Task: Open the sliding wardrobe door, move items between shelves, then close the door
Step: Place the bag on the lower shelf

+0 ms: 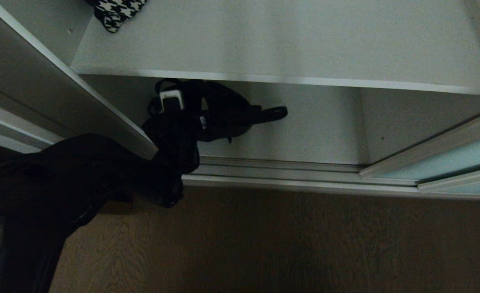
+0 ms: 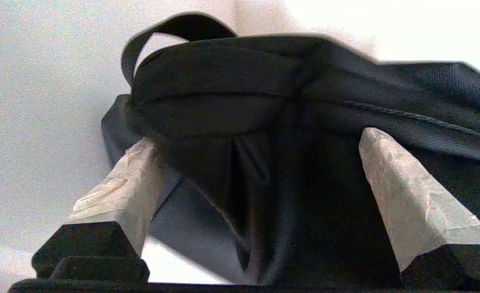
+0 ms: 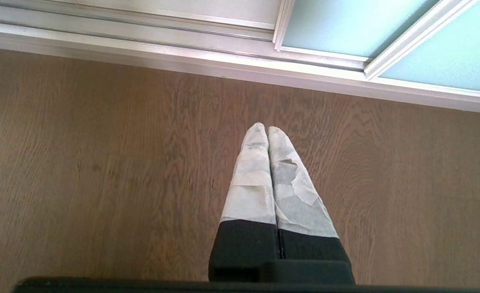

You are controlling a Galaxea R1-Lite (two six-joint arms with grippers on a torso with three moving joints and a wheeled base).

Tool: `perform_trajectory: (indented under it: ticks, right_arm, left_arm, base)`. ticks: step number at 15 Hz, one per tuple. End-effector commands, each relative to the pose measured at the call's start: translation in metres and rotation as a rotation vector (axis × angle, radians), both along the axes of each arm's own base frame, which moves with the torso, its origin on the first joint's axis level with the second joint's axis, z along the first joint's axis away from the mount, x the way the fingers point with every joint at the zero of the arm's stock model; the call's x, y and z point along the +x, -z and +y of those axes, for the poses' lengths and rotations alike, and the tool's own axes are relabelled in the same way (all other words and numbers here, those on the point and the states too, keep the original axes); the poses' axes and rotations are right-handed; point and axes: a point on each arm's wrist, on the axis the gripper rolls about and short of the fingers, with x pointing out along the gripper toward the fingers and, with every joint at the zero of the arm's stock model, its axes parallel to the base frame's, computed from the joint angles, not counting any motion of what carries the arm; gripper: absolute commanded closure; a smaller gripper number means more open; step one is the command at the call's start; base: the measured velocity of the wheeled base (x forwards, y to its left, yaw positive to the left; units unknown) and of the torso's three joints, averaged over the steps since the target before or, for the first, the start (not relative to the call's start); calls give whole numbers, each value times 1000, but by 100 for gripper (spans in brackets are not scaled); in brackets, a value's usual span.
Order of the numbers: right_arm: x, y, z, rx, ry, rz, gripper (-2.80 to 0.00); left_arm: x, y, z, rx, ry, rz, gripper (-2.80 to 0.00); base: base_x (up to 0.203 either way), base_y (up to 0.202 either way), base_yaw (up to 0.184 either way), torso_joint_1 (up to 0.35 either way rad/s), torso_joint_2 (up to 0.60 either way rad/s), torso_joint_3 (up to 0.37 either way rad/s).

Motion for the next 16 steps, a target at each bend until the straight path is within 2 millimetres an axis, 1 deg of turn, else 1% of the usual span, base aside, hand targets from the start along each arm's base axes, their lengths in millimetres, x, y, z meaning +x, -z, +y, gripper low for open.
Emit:
perform_trajectory:
  ticks: [1,2,3,4,5,7,8,9,10,11,12,14,15,16]
  right_arm:
    - [0,0,0,0,-2,-1,0]
    - [0,0,0,0,-2,-1,0]
    - [0,0,0,0,-2,0,0]
    - [0,0,0,0,0,1,0]
    - [0,0,0,0,-2,0,0]
    - [0,0,0,0,-1,1,0]
    - [0,0,0,0,-2,-1,0]
    - [0,0,0,0,-1,0,0]
    - [0,0,0,0,-1,0,0]
    - [0,0,0,0,-2,-1,0]
    - [0,0,0,0,-2,-1,0]
    - [0,0,0,0,0,0,0]
    - [0,0,0,0,-2,1,0]
    - [0,0,0,0,-2,1,0]
  left_arm:
    - [-30,-1,4,16,11,67,-280]
    - [-38,5,3,20,16,100,-280]
    - [-40,14,0,18,12,131,-280]
    - [-35,32,-2,17,-3,164,-280]
    - [-29,53,-5,21,-17,197,-280]
    - [-17,102,-11,45,-35,271,-280]
    - [-12,122,-13,55,-40,299,-280]
    - [-8,132,-15,57,-43,307,-280]
    - [-4,137,-17,53,-44,301,-280]
    - [1,141,-17,49,-48,295,0]
    - [5,146,-14,47,-57,299,0]
    - [2,139,-10,35,-60,294,0]
    - [4,138,-4,34,-67,294,0]
    - [6,142,0,36,-75,300,0]
  base:
    - [0,0,0,0,0,0]
    - [0,0,0,0,0,0]
    - [0,0,0,0,0,0]
    - [0,0,0,0,0,0]
    - [0,0,0,0,0,0]
    - [0,0,0,0,0,0]
    - [0,0,0,0,0,0]
    - [0,0,0,0,0,0]
    - [0,0,0,0,0,0]
    - [0,0,0,0,0,0]
    - [0,0,0,0,0,0]
    - [0,0,0,0,0,0]
    - [0,0,0,0,0,0]
    - [0,0,0,0,0,0]
